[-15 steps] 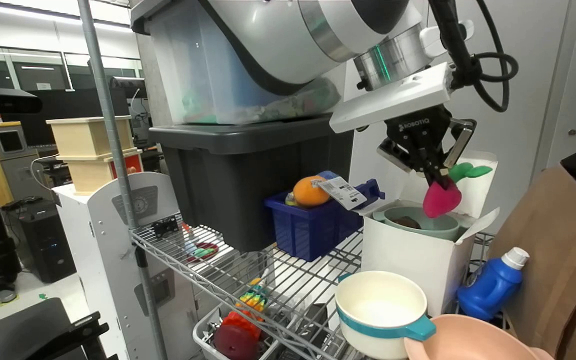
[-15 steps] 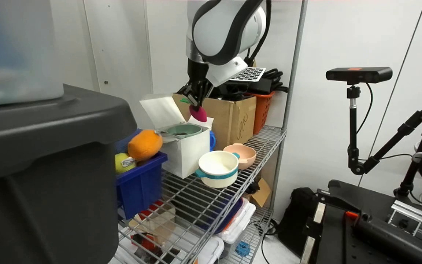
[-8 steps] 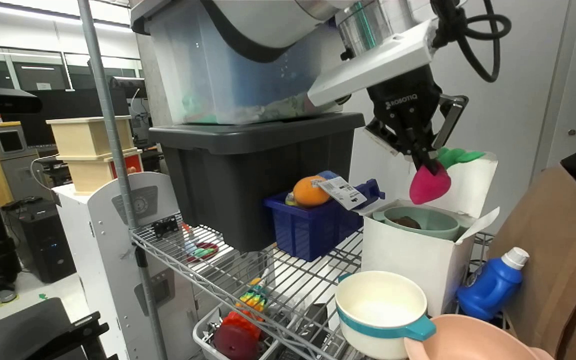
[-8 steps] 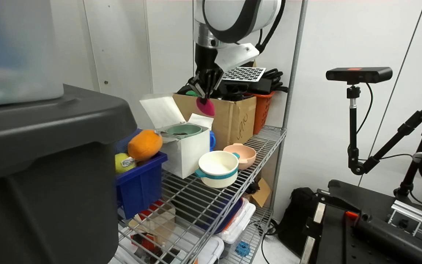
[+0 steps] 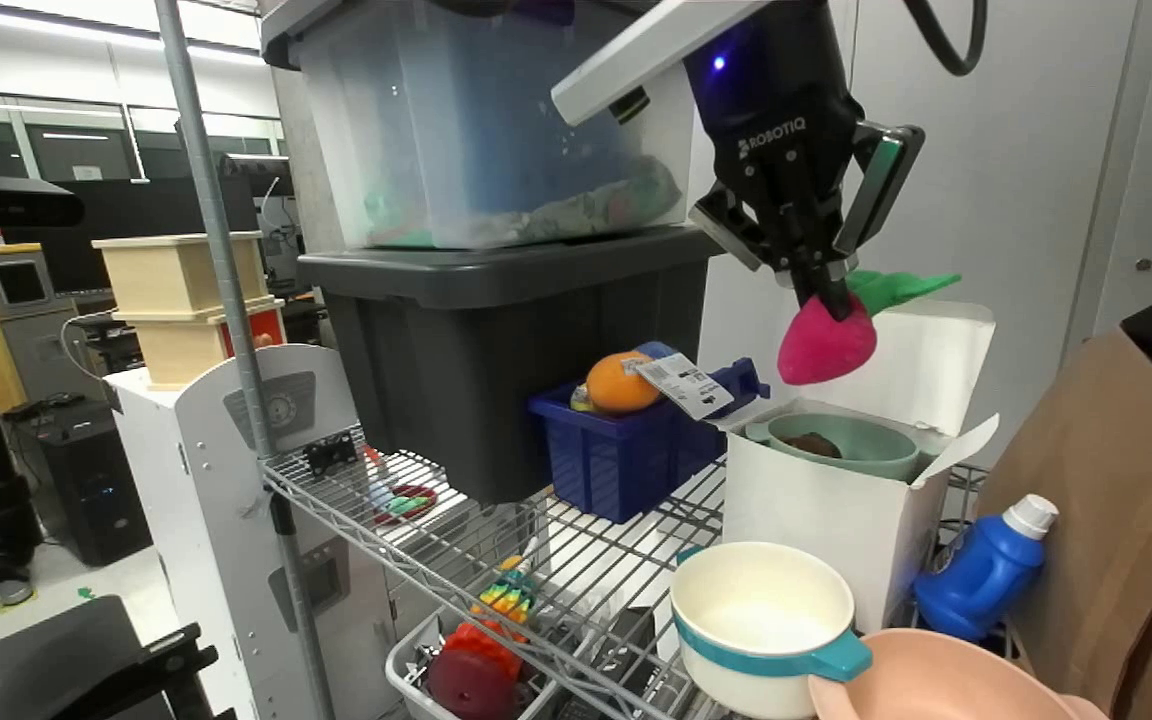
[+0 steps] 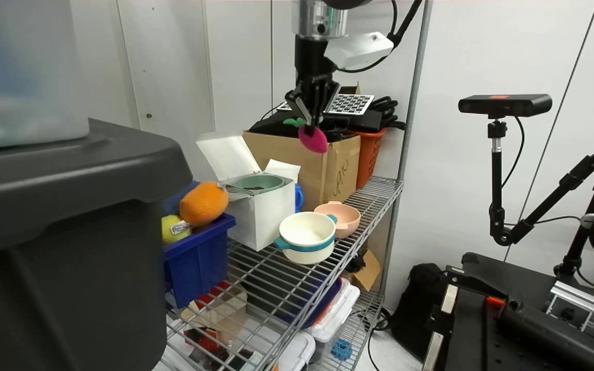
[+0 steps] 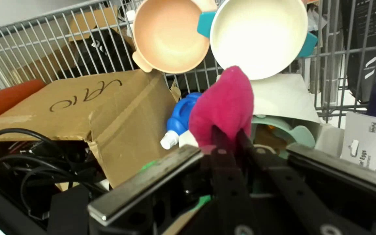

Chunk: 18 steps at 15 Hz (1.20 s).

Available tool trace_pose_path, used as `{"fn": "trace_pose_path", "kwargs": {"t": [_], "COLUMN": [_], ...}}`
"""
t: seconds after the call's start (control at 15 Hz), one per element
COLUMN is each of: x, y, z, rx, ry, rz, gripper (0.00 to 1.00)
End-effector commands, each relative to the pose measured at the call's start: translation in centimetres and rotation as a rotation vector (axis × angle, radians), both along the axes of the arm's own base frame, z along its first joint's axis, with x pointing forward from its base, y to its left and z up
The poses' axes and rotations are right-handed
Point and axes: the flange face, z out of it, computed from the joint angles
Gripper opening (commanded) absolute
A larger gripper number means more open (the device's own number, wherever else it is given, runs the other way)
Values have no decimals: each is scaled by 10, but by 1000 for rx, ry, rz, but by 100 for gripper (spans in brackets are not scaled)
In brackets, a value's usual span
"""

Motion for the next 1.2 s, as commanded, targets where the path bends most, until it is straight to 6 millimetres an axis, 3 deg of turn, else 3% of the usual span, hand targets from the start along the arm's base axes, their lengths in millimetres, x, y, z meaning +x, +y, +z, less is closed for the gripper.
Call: {"fn": "trace_pose_path", "kwargs": {"t": [0.0, 0.27, 1.13], "x": [-16, -22, -26], "y": [-8, -10, 17], "z": [-4, -35, -108], "rx": [-6, -15, 3], "ry": [53, 103, 166], "rz": [-27, -33, -31], "gripper": [2, 2, 2]}}
